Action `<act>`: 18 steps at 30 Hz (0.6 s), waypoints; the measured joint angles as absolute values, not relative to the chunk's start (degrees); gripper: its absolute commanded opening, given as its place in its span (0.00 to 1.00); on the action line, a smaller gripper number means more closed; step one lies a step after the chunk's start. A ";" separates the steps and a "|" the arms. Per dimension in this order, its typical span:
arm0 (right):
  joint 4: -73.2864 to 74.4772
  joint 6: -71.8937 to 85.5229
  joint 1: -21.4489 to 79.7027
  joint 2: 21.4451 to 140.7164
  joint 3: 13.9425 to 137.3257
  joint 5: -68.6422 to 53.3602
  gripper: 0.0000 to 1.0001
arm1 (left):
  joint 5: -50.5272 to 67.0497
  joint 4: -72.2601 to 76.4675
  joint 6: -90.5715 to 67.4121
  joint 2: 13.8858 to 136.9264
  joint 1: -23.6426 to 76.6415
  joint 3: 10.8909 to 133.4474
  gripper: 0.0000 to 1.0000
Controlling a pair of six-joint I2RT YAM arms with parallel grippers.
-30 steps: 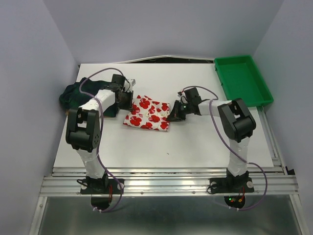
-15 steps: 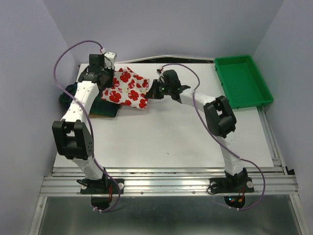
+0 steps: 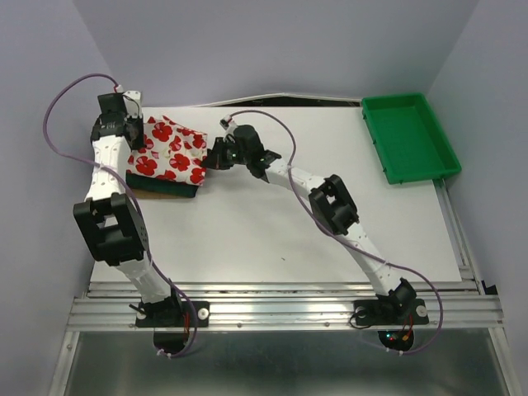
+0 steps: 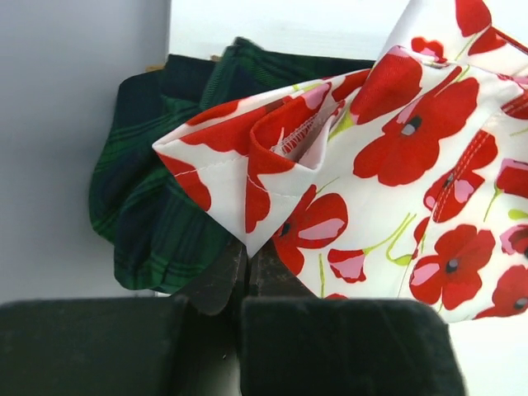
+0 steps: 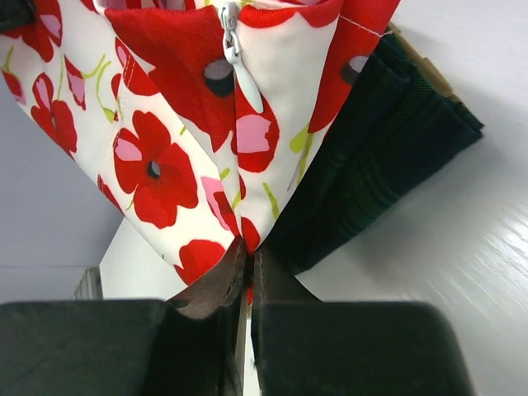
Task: Fold and stack the skirts
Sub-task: Neatly place the folded skirt to the corner
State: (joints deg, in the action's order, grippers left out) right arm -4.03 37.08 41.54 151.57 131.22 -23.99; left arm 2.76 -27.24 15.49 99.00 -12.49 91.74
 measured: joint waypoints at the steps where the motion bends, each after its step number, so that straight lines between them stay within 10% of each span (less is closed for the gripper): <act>1: -4.43 37.12 41.82 152.31 131.94 -23.86 0.01 | 2.85 -26.87 15.59 99.59 -13.30 91.74 0.00; 18: -7.68 36.64 41.63 156.24 134.13 -19.25 0.62 | 4.10 -19.70 16.08 108.22 -20.38 91.74 0.00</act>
State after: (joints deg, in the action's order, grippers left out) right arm -7.68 36.64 41.63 156.24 134.13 -19.25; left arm 4.10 -19.70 16.08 108.22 -20.38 91.74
